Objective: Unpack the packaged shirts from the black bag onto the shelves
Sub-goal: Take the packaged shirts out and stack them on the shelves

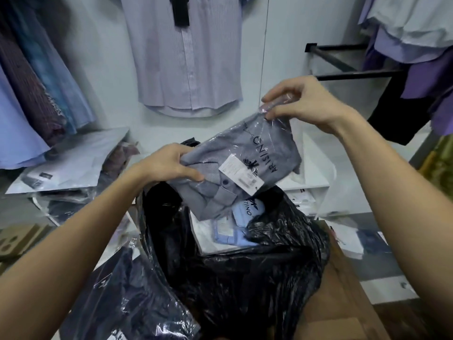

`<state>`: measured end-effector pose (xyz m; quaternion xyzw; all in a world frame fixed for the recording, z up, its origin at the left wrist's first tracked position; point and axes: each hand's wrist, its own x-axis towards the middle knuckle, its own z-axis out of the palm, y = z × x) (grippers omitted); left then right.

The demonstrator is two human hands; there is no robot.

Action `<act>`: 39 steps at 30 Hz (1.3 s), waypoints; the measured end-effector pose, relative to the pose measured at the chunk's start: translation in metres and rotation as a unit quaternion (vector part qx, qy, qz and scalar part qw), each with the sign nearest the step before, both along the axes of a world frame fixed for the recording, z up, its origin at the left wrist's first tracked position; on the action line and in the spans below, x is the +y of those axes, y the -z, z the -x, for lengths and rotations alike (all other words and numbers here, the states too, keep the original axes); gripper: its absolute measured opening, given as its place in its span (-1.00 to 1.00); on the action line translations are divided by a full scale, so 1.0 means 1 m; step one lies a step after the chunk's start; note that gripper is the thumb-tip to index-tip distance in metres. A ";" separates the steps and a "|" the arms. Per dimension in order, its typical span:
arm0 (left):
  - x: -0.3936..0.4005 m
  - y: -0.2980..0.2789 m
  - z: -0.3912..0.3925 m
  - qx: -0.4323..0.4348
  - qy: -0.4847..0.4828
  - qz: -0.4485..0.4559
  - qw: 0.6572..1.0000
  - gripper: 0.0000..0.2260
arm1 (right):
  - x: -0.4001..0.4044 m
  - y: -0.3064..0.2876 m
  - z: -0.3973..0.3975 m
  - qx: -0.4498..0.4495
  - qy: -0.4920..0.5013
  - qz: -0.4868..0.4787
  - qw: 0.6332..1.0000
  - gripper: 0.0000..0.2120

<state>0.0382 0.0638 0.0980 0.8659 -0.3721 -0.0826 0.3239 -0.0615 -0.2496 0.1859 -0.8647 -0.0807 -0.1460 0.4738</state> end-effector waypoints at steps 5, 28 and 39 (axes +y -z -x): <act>-0.019 -0.033 -0.006 -0.144 0.022 -0.150 0.978 -0.77 | 0.026 0.021 0.000 0.133 -0.084 0.330 0.931 -0.53; 0.061 0.045 0.050 0.167 -0.236 0.408 0.866 -0.63 | 0.149 0.128 -0.027 0.137 -0.021 -0.388 0.911 -0.76; 0.206 0.139 0.136 0.181 -0.483 0.382 0.767 -0.59 | 0.312 0.242 -0.023 0.312 -0.128 -0.281 0.898 -0.48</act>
